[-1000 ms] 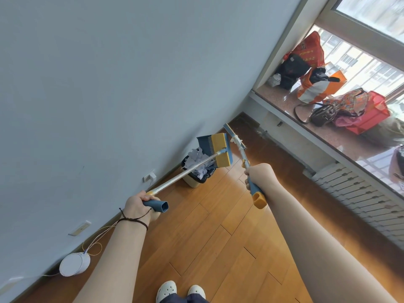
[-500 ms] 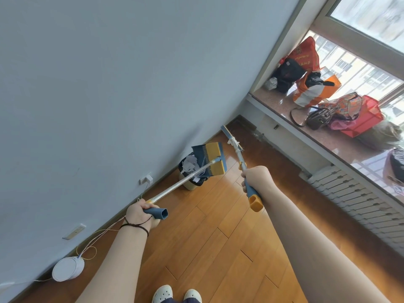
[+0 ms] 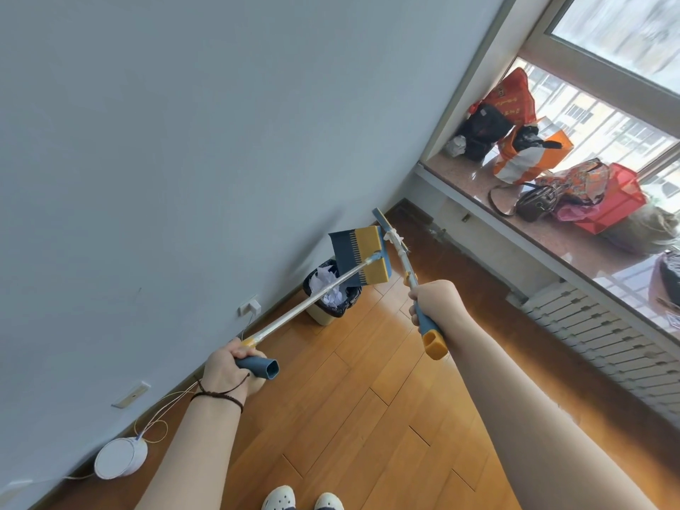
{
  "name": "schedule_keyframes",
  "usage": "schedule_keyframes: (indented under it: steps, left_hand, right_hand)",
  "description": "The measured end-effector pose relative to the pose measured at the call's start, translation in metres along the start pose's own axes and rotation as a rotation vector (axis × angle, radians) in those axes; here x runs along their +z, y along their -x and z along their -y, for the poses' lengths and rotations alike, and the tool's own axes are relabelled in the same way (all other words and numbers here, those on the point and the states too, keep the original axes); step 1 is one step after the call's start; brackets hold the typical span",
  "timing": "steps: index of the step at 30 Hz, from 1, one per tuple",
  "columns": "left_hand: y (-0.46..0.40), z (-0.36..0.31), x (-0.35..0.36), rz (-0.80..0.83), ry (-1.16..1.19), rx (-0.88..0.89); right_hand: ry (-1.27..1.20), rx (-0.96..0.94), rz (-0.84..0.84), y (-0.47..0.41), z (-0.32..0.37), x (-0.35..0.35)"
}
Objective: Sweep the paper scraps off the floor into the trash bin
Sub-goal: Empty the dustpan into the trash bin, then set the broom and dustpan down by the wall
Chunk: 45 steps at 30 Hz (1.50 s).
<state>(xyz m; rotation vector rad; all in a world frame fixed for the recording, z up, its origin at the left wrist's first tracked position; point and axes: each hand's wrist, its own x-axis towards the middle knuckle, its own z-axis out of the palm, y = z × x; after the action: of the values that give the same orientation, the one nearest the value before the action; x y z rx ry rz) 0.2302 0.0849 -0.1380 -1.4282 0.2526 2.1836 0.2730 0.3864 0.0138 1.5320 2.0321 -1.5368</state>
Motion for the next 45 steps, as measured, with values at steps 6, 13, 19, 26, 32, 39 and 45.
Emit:
schedule_keyframes:
  steps: [6, 13, 19, 26, 32, 39, 45]
  left_hand:
    - [0.015, 0.01, 0.009, 0.04, -0.011, 0.01]
    - [0.037, 0.016, 0.026, 0.047, -0.142, 0.055]
    - [0.059, 0.035, 0.069, 0.111, -0.612, 0.358]
    - [0.072, 0.081, 0.116, 0.198, -1.112, 0.658]
    - [0.062, 0.129, 0.167, 0.28, -1.671, 0.966]
    - [0.022, 0.195, 0.244, 0.416, -2.187, 1.198]
    - [-0.032, 0.254, 0.321, 0.517, -2.606, 1.362]
  right_hand:
    - [-0.053, -0.049, 0.004, 0.009, 0.006, -0.006]
    - [-0.042, -0.032, -0.011, 0.015, 0.005, -0.009]
    - [-0.093, 0.016, -0.009, 0.014, -0.001, -0.019]
    - [-0.376, 0.059, 0.062, 0.002, -0.009, -0.046]
    - [-0.436, 0.057, -0.02, -0.034, 0.003, -0.085]
    - [-0.54, 0.181, -0.082, -0.112, 0.026, -0.134]
    - [-0.777, 0.353, -0.043, -0.196, 0.059, -0.173]
